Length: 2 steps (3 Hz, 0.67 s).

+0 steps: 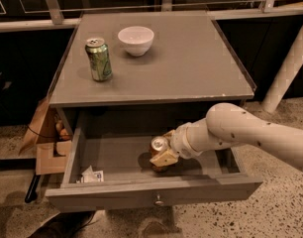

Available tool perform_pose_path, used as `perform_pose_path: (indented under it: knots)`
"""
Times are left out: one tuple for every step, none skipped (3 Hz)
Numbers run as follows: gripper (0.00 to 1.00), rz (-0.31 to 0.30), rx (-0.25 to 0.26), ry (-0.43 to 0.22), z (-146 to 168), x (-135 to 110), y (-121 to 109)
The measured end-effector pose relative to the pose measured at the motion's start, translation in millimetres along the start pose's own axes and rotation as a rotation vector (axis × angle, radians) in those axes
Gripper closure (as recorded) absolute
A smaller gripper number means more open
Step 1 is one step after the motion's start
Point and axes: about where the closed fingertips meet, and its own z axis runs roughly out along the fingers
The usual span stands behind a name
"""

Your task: Pick orange can from top drawer and place on counter

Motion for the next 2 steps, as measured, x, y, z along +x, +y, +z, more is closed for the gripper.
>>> perform_pose_path:
  knots:
    - [0.99,0.0,0.0,0.0,0,0,0]
    - [1.0,0.009,-0.005,-0.015,-15,-14,6]
